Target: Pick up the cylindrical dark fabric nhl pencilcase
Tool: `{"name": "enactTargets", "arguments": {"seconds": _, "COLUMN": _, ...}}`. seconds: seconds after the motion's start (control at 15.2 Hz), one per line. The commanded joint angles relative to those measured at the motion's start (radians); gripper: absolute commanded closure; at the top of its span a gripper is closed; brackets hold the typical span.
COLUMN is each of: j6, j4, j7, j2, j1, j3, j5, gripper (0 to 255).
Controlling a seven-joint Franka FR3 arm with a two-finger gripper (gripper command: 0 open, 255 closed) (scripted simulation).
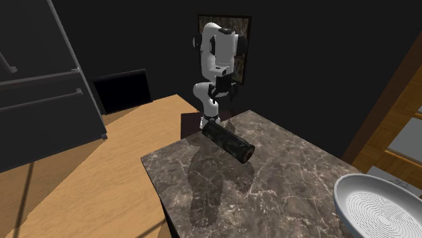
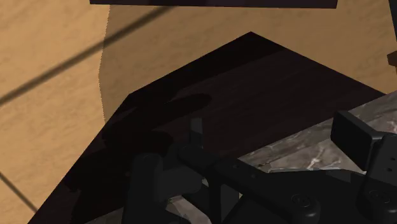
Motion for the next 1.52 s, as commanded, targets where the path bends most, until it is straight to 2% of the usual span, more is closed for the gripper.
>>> {"name": "enactTargets", "arguments": {"seconds": 0.0, "j6": 0.000, "j4": 0.000, "j7": 0.000, "j2": 0.000, "j1": 0.000, "j3": 0.000, "j5": 0.000, "gripper": 0}}
{"name": "enactTargets", "arguments": {"seconds": 0.33, "j6": 0.053, "j4": 0.149, "j7": -0.149, "j2": 0.190, "j1": 0.014, "j3": -0.064, "j5": -0.023, "gripper": 0}}
{"name": "enactTargets", "arguments": {"seconds": 0.73, "j6": 0.071, "j4": 0.372, "j7": -0.324, "j2": 0.422, "j1": 0.037, "j3": -0.121, "j5": -0.014, "gripper": 0}}
{"name": "enactTargets", "arguments": {"seconds": 1.12, "j6": 0.037, "j4": 0.652, "j7": -0.491, "j2": 0.662, "j1": 0.052, "j3": -0.155, "j5": 0.025, "gripper": 0}}
{"name": "enactTargets", "arguments": {"seconds": 1.45, "j6": -0.039, "j4": 0.947, "j7": -0.616, "j2": 0.881, "j1": 0.047, "j3": -0.161, "j5": 0.071, "gripper": 0}}
